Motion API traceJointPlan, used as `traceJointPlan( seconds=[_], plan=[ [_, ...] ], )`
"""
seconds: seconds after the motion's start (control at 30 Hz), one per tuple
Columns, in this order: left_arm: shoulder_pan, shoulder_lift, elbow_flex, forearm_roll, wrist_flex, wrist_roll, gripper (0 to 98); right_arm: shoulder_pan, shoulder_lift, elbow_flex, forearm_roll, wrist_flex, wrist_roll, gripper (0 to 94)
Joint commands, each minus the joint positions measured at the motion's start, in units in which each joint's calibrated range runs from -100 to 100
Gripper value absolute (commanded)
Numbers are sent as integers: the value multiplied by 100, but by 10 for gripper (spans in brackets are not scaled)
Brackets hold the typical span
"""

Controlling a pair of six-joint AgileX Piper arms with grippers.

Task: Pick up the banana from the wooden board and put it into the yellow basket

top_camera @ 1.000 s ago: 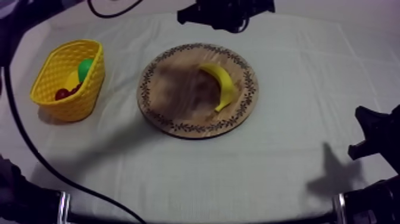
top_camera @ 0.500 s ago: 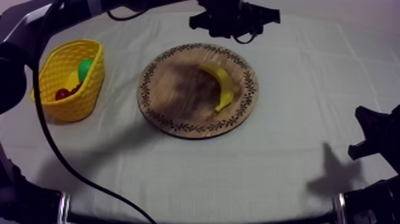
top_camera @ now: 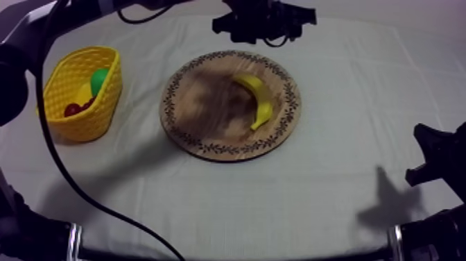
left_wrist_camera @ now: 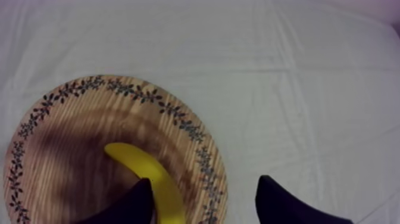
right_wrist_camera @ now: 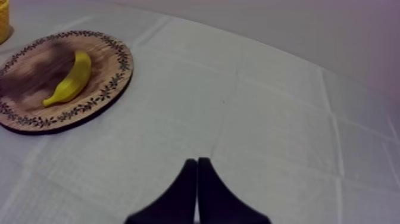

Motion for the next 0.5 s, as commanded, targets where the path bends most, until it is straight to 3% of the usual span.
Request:
traceJointPlan(
  seconds=[0.0,0.2,0.47],
  plan=[
    [-3,29,48,58,69,-14,660,0,0,-3,2,-3,0,3],
    [-36,310,38,331,501,-19,660,0,0,-3,2,-3,0,3],
    [-170,826,-199,509,740,119,641,0,0,-3,2,-3,0,3]
  ],
)
